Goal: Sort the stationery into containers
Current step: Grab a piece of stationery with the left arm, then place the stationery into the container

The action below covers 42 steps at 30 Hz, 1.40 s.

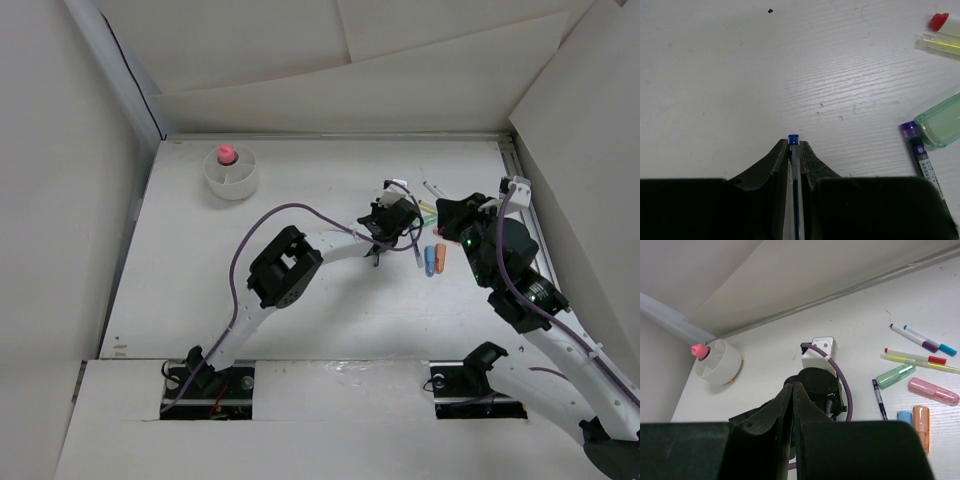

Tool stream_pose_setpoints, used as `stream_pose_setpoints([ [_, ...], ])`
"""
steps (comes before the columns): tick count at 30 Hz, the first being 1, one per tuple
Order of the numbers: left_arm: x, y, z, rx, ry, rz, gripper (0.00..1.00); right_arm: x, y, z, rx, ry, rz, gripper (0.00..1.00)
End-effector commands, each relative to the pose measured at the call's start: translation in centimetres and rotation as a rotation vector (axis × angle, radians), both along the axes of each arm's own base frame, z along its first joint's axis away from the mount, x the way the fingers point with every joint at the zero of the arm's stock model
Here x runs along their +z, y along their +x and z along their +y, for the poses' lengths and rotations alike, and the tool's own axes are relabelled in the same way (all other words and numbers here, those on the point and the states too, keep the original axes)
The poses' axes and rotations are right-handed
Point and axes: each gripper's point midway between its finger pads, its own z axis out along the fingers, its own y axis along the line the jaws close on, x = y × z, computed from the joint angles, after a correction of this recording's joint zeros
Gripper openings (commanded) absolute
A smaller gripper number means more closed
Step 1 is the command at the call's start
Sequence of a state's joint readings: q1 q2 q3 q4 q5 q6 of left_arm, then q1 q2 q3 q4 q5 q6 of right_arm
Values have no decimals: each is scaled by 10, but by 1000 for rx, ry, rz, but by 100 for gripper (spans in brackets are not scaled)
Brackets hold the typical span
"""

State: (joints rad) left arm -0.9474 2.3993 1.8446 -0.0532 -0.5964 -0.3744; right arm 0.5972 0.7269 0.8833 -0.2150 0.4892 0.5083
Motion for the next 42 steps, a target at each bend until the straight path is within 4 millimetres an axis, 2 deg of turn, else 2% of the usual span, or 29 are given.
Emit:
stream_pose_setpoints([
  [1, 12, 3, -2, -3, 9, -15, 8, 21, -1, -1, 1, 26, -60, 10],
  [2, 12, 3, -2, -3, 9, -15, 2, 21, -1, -1, 1, 26, -60, 10],
  [3, 12, 3, -2, -3, 9, -15, 0, 21, -1, -1, 1, 26, -60, 10],
  [5, 26, 5, -5, -3, -17, -33, 0, 21, -1, -1, 1, 26, -60, 10],
  [6, 43, 5, -9, -12, -51, -48, 0, 21, -1, -1, 1, 26, -60, 10],
  [8, 55, 16, 3, 12, -78, -53, 0, 21, -1, -1, 1, 26, -60, 10],
  [9, 71, 17, 6, 9, -104, -60, 0, 21, -1, -1, 1, 26, -60, 10],
  [10, 83, 27, 15, 32, -133, -69, 0, 21, -1, -1, 1, 26, -60, 10],
  [12, 100, 36, 28, 54, -169, -83, 0, 21, -1, -1, 1, 26, -60, 10],
  [13, 123, 39, 36, 60, -200, -102, 0, 21, -1, -1, 1, 26, -60, 10],
  [14, 129, 49, 53, 92, -209, -115, 0, 21, -1, -1, 1, 26, -60, 10],
  [16, 149, 59, 72, 118, -238, -138, 0, 21, -1, -1, 1, 26, -60, 10],
  [17, 168, 70, 94, 151, -263, -161, 0, 21, -1, -1, 1, 26, -60, 10],
  [19, 186, 82, 119, 195, -282, -190, 0, 21, -1, -1, 1, 26, -60, 10],
  [20, 202, 87, 132, 211, -303, -211, 0, 21, -1, -1, 1, 26, -60, 10],
  [21, 210, 99, 157, 256, -308, -228, 0, 21, -1, -1, 1, 26, -60, 10],
  [23, 222, 107, 185, 306, -299, -252, 0, 21, -1, 1, 10, 26, -60, 10],
  [24, 230, 115, 210, 357, -300, -274, 0, 21, -1, 1, 10, 26, -60, 10],
  [26, 249, 123, 234, 393, -291, -313, 0, 19, 1, 2, 11, 21, -52, 10],
  [27, 256, 127, 255, 433, -291, -331, 0, 19, 1, 2, 11, 21, -52, 10],
  [29, 261, 131, 274, 469, -259, -351, 0, 19, 1, 2, 11, 21, -52, 10],
  [30, 268, 135, 293, 509, -234, -379, 0, 19, 1, 2, 11, 21, -52, 10],
  [34, 279, 137, 320, 581, -162, -428, 0, 19, 1, 2, 11, 21, -52, 10],
  [35, 276, 139, 329, 592, -113, -430, 0, 19, 1, 2, 11, 21, -52, 10],
  [40, 291, 152, 342, 634, -43, -507, 0, 12, 8, 7, 10, 17, -32, 10],
  [41, 282, 157, 342, 637, -22, -500, 0, 12, 8, 7, 10, 17, -32, 10],
  [42, 288, 162, 348, 648, -20, -513, 0, 9, 10, 10, 19, 10, -22, 10],
])
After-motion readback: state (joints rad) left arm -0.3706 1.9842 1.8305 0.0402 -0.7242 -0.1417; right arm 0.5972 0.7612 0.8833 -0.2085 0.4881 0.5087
